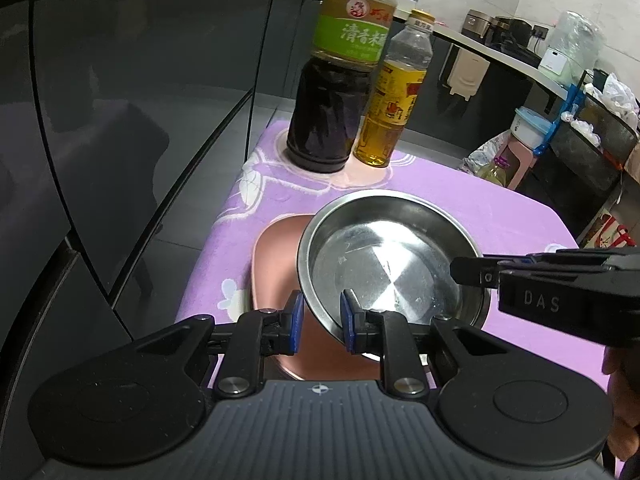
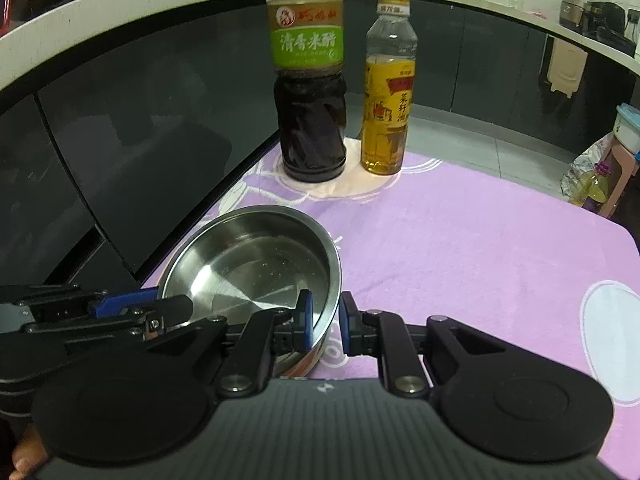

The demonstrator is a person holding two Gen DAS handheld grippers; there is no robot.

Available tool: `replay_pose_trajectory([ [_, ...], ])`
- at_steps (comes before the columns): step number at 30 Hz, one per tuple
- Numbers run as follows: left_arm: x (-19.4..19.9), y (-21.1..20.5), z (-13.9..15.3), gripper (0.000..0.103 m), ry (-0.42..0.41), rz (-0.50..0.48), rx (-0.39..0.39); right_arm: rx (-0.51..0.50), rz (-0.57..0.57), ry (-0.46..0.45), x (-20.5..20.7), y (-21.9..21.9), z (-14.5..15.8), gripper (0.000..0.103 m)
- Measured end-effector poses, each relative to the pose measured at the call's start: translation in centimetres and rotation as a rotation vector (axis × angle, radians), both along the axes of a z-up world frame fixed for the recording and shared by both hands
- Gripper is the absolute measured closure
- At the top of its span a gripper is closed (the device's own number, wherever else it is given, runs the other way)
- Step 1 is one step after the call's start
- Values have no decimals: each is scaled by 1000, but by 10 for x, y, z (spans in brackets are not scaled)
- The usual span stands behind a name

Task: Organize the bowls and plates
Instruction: 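Carry the steel bowl over the pink dish and lower it, then set the steel bowl into the pink dish, keeping the rim gripped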

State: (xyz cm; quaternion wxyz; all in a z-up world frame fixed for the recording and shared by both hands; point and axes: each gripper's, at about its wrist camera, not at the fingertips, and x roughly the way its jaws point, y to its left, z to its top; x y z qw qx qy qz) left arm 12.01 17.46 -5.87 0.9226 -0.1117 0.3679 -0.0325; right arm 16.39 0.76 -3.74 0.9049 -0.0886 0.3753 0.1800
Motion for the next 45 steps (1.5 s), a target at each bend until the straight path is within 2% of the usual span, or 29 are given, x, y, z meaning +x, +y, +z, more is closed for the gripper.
replay_pose_trajectory([
  [9, 4, 5, -6, 86, 33, 9, -5, -41, 19, 37, 8, 6, -14, 87],
  [14, 3, 9, -6, 85, 34, 28, -8, -23, 21, 49, 8, 1, -10, 86],
  [16, 1, 10, -4, 85, 28, 27, -18, -23, 13, 48, 8, 0, -8, 85],
  [20, -5, 12, 4, 85, -3, 36, -14, -21, -3, 67, 9, -6, -8, 72],
  [26, -7, 14, 7, 81, -23, 77, 13, 29, -13, 132, 13, -15, -7, 64],
  [32, -6, 14, 5, 81, -10, 92, 37, 46, -17, 145, 14, -19, -8, 64],
  [35, -6, 10, 4, 74, -13, 79, 60, 50, -11, 156, 15, -18, -9, 64],
  [38, -4, 8, 0, 73, -4, 70, 76, 63, -7, 176, 17, -17, -11, 64],
  [45, 4, 10, -12, 73, 44, 69, 66, 66, -8, 205, 21, -13, -16, 64],
])
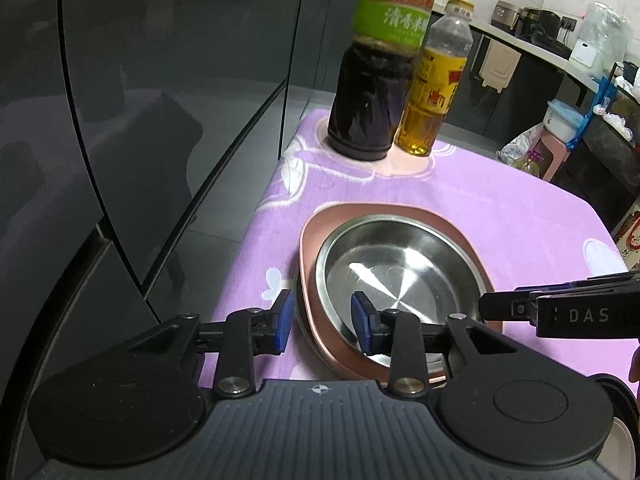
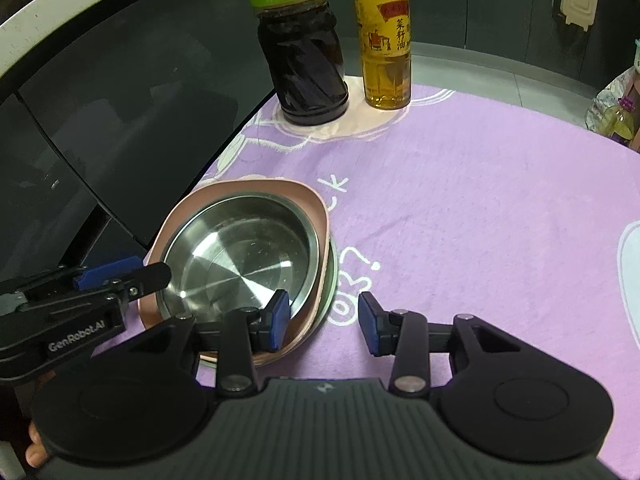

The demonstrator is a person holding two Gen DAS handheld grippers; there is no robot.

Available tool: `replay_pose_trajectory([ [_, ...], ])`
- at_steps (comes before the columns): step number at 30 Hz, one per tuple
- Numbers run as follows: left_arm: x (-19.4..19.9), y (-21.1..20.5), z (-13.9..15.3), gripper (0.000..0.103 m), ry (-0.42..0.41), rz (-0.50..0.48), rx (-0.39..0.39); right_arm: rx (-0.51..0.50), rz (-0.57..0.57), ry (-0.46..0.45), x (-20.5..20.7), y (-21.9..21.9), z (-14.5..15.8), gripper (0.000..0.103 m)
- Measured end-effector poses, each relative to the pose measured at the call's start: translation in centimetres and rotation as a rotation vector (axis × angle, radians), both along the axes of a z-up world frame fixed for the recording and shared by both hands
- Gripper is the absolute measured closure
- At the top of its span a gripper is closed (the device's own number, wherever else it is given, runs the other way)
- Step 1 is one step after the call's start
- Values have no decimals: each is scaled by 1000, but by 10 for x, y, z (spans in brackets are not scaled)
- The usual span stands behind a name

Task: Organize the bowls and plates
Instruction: 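Set the steel bowl into the pink dish, keeping the rim gripped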

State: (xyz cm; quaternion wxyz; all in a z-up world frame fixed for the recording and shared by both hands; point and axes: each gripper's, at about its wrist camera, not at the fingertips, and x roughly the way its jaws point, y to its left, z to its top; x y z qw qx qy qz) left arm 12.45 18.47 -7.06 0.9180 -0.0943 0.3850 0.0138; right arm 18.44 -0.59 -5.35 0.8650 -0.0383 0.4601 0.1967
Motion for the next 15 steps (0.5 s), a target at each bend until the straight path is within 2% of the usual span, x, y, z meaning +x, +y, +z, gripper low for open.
replay_pose_trajectory([
  [9, 6, 1, -9, 72, 26, -1, -24, 38, -19, 59, 9, 1, -6, 63],
  [15, 13, 3, -16, 66, 56, 6, -59, 100, -25, 162, 20, 0, -16, 62],
])
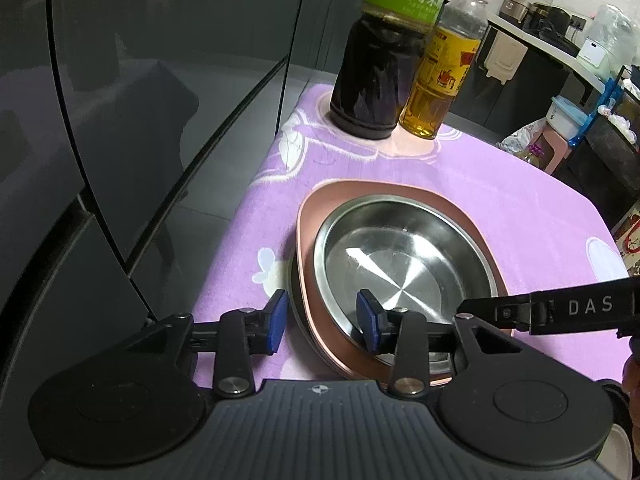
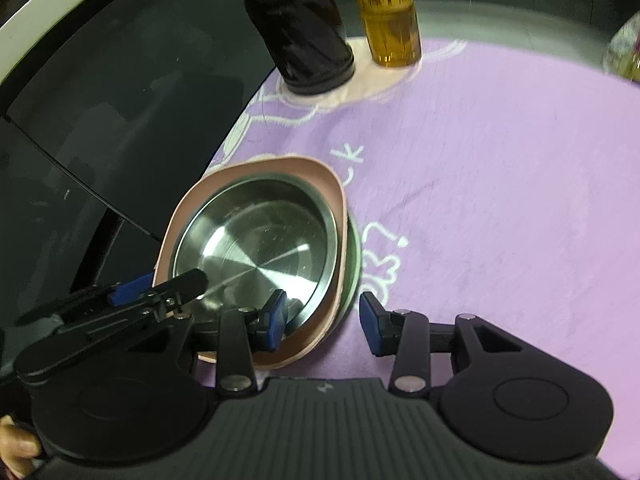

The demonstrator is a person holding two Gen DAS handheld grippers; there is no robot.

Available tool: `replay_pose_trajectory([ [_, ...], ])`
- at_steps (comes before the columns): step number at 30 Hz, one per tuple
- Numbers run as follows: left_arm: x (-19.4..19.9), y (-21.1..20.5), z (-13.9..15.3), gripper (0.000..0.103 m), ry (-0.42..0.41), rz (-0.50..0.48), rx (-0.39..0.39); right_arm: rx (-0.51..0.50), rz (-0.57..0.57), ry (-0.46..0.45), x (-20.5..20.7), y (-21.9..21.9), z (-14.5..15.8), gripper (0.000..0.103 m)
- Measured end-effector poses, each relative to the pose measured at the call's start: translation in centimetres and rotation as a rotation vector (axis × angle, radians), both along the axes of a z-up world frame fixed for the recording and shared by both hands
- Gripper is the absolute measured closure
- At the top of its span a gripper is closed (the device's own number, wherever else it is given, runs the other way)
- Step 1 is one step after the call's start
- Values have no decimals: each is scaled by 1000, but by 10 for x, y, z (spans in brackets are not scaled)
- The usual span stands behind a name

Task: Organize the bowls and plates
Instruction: 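Set the steel bowl into the pink dish, keeping the rim gripped, then lift the plate, dish and bowl stack with the left gripper toward the black bowl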

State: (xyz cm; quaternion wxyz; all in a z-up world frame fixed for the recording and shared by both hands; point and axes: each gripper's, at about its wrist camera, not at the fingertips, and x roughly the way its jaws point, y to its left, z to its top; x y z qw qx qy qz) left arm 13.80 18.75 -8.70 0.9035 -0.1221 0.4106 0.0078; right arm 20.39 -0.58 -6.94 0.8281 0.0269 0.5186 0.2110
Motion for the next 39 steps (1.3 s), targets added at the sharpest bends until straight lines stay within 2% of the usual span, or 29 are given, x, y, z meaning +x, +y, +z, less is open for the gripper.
replay_pose_trajectory([
  [4, 3, 1, -3, 65, 7, 9, -21, 30, -26, 46, 8, -2, -6, 62],
  [10, 1, -8, -2, 67, 3, 9, 42, 32, -3, 49, 12, 1, -6, 59],
  [13, -6, -9, 3, 68, 3, 16, 32, -10, -7, 0, 5, 6, -2, 62],
  [17, -19, -11, 22, 68, -63, 35, 55, -34, 17, -95, -14, 8, 12, 62],
  [22, -33, -18, 40, 68, -114, 38, 81, 2, 28, -105, -26, 1, 25, 62],
  [39, -74, -55, 57, 68, -110, -34, 55, 54, -46, -157, -81, -41, 52, 62],
])
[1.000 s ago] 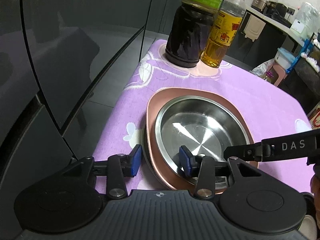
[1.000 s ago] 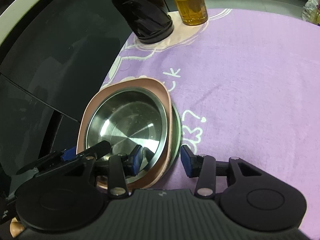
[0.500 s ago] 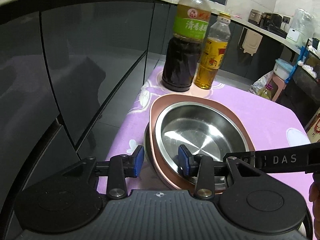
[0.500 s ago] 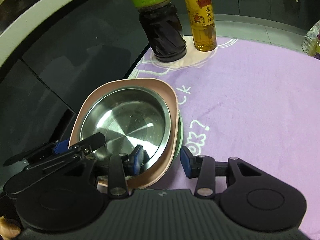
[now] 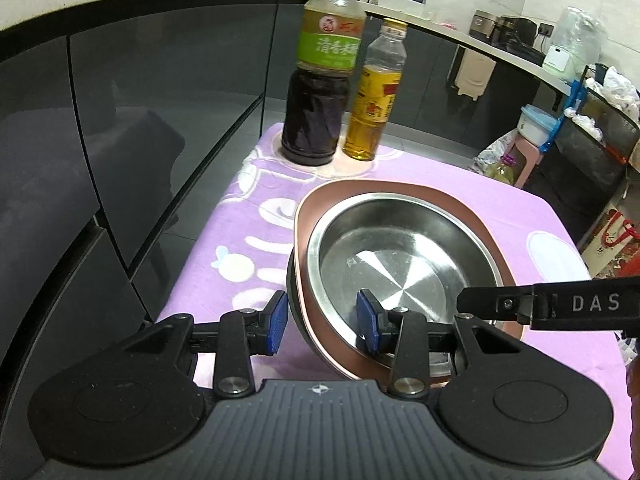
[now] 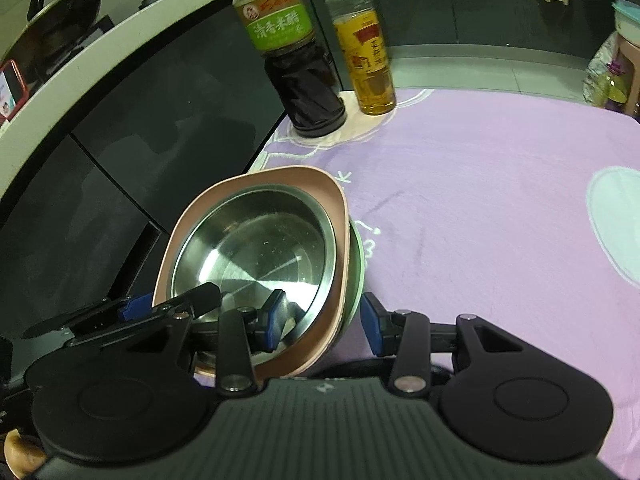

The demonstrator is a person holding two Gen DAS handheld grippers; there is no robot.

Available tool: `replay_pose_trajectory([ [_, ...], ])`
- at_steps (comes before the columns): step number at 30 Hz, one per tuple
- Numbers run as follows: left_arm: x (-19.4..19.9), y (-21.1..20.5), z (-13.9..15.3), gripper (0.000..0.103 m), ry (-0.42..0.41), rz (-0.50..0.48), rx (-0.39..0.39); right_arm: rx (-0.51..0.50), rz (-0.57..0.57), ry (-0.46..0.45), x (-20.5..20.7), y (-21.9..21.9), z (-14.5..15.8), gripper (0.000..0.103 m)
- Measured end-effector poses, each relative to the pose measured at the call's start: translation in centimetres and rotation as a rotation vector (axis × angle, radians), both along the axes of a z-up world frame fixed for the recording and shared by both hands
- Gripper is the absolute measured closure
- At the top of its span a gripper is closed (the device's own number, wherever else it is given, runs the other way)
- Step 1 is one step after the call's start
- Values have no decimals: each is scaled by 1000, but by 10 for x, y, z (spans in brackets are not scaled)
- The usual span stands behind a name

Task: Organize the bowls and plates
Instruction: 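Lift the plate, dish and bowl stack with the left gripper toward the black bowl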

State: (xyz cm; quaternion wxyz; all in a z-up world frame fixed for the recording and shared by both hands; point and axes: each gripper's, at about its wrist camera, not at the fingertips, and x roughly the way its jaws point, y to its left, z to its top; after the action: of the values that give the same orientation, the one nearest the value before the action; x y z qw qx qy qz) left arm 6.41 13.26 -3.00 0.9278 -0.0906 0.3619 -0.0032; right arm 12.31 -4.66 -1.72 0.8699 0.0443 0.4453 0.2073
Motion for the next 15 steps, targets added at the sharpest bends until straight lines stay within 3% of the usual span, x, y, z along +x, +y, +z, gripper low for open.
replay_pose_trajectory([
  [15, -36, -34, 11, 69, -10, -91, 9, 32, -63, -51, -53, -33, 13, 61],
])
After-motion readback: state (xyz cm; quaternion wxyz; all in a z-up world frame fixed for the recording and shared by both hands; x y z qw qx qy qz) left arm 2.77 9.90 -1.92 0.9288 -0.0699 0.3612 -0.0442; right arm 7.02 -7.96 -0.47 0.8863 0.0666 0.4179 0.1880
